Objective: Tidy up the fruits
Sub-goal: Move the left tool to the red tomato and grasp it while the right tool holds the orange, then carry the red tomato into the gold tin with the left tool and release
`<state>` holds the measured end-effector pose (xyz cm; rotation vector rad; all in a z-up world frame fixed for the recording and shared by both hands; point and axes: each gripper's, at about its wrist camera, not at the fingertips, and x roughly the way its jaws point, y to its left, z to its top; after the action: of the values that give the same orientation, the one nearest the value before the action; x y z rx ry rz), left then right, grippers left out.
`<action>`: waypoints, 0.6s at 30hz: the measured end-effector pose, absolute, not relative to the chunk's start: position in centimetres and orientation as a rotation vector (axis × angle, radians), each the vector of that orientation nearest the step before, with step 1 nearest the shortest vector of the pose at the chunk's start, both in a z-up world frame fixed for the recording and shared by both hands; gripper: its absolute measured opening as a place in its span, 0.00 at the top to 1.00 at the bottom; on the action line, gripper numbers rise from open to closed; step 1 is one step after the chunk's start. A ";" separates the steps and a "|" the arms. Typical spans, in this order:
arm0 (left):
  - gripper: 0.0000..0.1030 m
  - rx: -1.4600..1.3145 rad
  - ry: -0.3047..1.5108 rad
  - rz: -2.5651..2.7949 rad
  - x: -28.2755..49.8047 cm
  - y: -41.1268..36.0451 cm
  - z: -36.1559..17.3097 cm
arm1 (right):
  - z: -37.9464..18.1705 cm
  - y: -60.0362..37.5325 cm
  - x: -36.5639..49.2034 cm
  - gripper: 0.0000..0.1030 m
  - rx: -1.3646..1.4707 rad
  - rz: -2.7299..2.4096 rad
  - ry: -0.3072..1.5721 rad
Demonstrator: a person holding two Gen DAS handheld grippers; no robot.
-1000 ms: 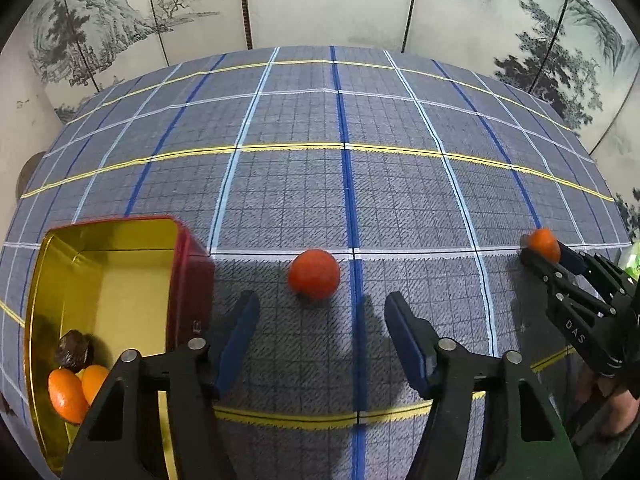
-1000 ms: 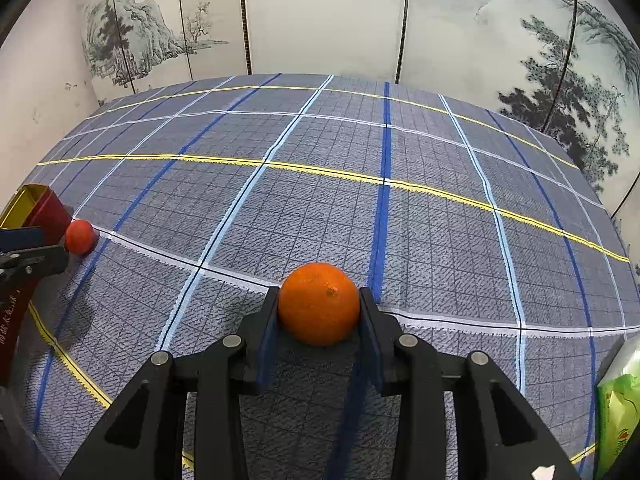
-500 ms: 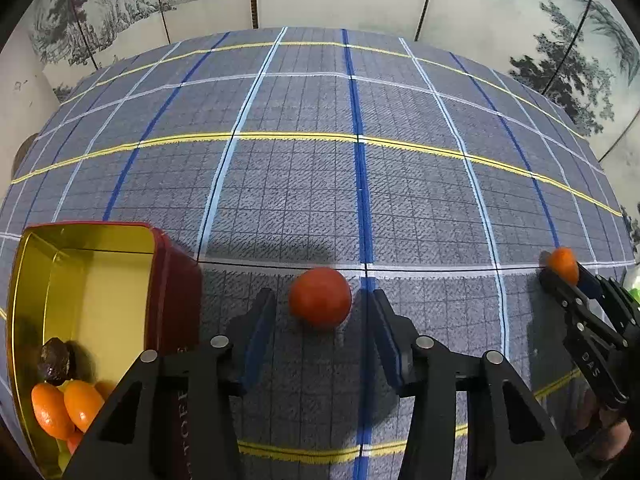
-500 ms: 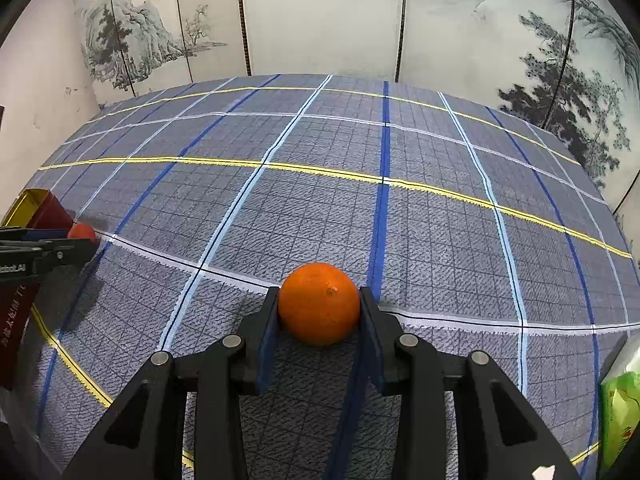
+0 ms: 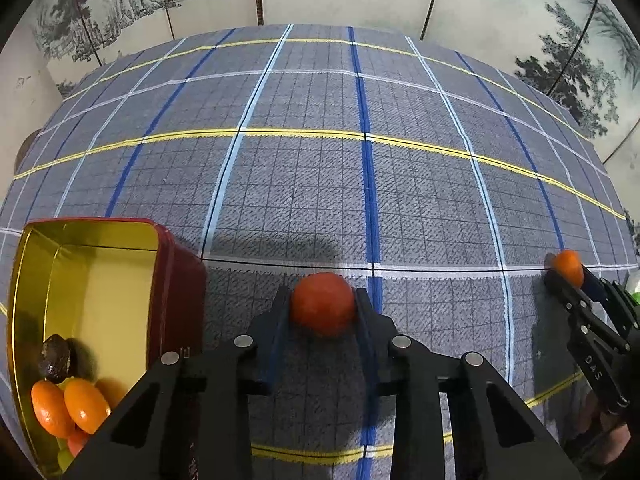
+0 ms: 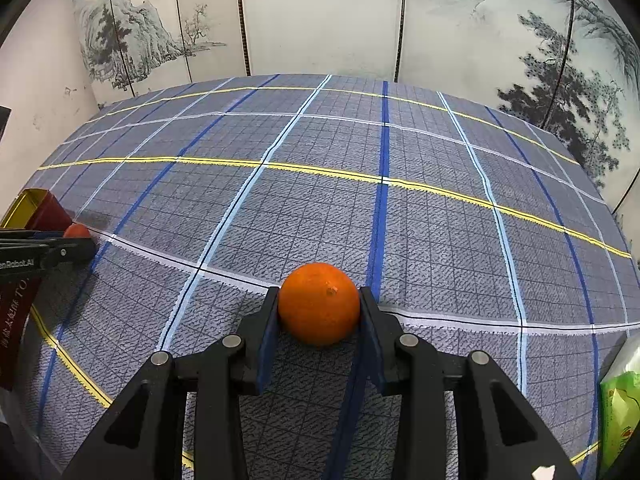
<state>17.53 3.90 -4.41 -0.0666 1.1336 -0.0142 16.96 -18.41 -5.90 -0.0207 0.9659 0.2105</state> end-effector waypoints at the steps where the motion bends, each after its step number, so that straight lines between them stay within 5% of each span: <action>1: 0.70 -0.065 1.132 -0.013 17.3 3.9 -4.3 | -5.9 -18.4 17.0 0.66 -0.022 0.210 0.966; 18: 0.70 -0.095 1.104 -0.005 12.7 6.2 -0.1 | -5.9 -18.6 16.9 0.66 -0.025 0.207 0.966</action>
<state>12.69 6.15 -0.13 -0.0947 1.1038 -0.0052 16.94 -18.57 -5.86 -0.0252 0.9663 0.2070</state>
